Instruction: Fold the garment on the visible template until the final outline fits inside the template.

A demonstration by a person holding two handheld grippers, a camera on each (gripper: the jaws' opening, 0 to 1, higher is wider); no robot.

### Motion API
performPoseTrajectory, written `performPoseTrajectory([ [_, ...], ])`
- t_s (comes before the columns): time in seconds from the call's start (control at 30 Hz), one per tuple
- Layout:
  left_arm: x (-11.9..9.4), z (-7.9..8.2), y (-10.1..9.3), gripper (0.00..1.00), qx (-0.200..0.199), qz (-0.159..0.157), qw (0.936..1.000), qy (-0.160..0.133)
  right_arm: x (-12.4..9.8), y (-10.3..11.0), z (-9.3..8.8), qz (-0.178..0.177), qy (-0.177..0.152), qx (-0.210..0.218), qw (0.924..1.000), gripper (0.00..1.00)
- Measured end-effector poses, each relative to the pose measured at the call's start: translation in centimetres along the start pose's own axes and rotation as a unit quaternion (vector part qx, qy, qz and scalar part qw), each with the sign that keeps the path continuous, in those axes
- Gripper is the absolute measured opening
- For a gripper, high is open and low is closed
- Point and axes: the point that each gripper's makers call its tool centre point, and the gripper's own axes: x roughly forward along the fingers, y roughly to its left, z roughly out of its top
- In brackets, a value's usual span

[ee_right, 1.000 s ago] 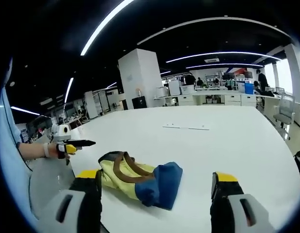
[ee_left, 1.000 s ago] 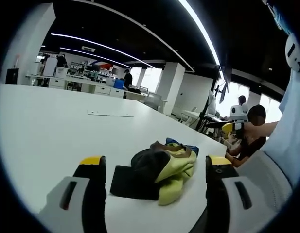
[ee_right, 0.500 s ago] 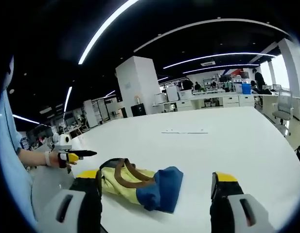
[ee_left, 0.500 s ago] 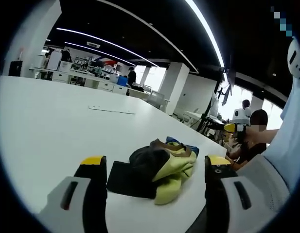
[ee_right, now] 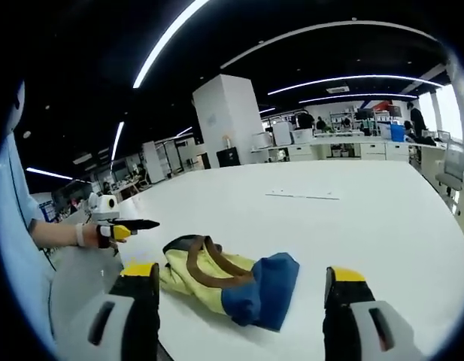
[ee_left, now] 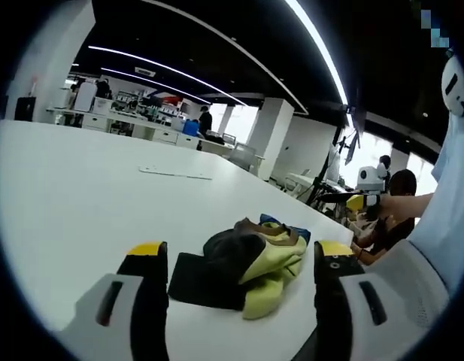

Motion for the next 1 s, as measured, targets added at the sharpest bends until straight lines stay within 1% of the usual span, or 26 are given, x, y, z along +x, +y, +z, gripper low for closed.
performPoseTrajectory([
  [0.07, 0.0, -0.1, 0.5, 0.69, -0.002, 0.003, 1.0000, 0.001, -0.2, -0.1, -0.1, -0.001, 0.006, -0.001, 1.0000, 0.90],
  [0.13, 0.2, -0.7, 1.0, 0.61, 0.007, 0.004, 0.9998, 0.018, -0.2, -0.1, -0.2, 0.010, 0.008, -0.002, 0.9999, 0.85],
  [0.2, 0.7, -0.9, 1.5, 0.51, 0.010, 0.001, 0.9994, 0.032, 0.0, 0.0, -1.1, 0.028, 0.032, 0.000, 0.9991, 0.74],
  [0.23, 1.1, -0.8, 1.9, 0.47, 0.011, 0.005, 0.9993, 0.035, 0.0, 0.1, -1.4, 0.035, 0.042, -0.005, 0.9985, 0.67],
  [0.27, 1.5, -0.8, 2.1, 0.42, 0.017, 0.007, 0.9989, 0.044, 0.1, 0.1, -1.7, 0.038, 0.048, -0.013, 0.9980, 0.60],
  [0.3, 2.1, -1.2, 1.9, 0.39, 0.019, 0.001, 0.9973, 0.071, 0.2, 0.2, -1.9, 0.040, 0.052, -0.016, 0.9977, 0.57],
  [0.37, 3.7, -0.9, 0.7, 0.35, 0.027, -0.032, 0.9962, 0.076, 0.4, 0.2, -2.3, 0.037, 0.054, -0.012, 0.9977, 0.55],
  [0.4, 4.2, -1.0, 0.3, 0.34, 0.027, -0.042, 0.9955, 0.080, 0.5, 0.3, -2.5, 0.039, 0.056, -0.007, 0.9977, 0.54],
  [0.47, 5.3, -1.8, 0.0, 0.34, 0.025, -0.051, 0.9926, 0.107, 0.8, 0.6, -3.4, 0.046, 0.072, 0.007, 0.9964, 0.47],
  [0.5, 5.8, -2.2, -0.3, 0.34, 0.032, -0.059, 0.9912, 0.114, 0.9, 0.7, -3.7, 0.050, 0.074, 0.007, 0.9960, 0.45],
  [0.53, 5.9, -2.3, -0.3, 0.34, 0.035, -0.059, 0.9910, 0.115, 1.1, 0.8, -3.9, 0.051, 0.076, 0.004, 0.9958, 0.45],
  [0.6, 6.4, -2.7, -0.1, 0.34, 0.038, -0.059, 0.9906, 0.118, 1.3, 0.6, -4.8, 0.047, 0.098, -0.006, 0.9941, 0.45],
  [0.63, 6.4, -2.6, 0.0, 0.34, 0.035, -0.058, 0.9909, 0.116, 1.4, 0.6, -4.7, 0.049, 0.095, -0.007, 0.9942, 0.45],
  [0.67, 6.4, -2.5, 0.0, 0.34, 0.033, -0.056, 0.9913, 0.114, 1.4, 0.5, -4.7, 0.051, 0.094, -0.004, 0.9942, 0.45],
  [0.7, 6.4, -2.4, 0.2, 0.33, 0.026, -0.050, 0.9923, 0.110, 1.5, 0.4, -4.9, 0.053, 0.100, 0.013, 0.9935, 0.45],
  [0.73, 6.3, -2.4, 0.4, 0.33, 0.020, -0.044, 0.9926, 0.111, 1.6, 0.4, -4.8, 0.054, 0.101, 0.015, 0.9933, 0.45],
  [0.83, 6.2, -2.8, 0.8, 0.29, 0.013, -0.035, 0.9927, 0.115, 1.7, 0.5, -4.6, 0.058, 0.104, 0.001, 0.9929, 0.45],
  [0.9, 6.4, -3.4, 0.9, 0.25, 0.006, -0.033, 0.9916, 0.125, 1.8, 0.4, -4.6, 0.061, 0.105, -0.002, 0.9927, 0.45],
  [1.0, 6.5, -3.6, 0.6, 0.20, -0.001, -0.030, 0.9913, 0.128, 2.2, -0.1, -5.2, 0.065, 0.108, -0.001, 0.9920, 0.43],
])
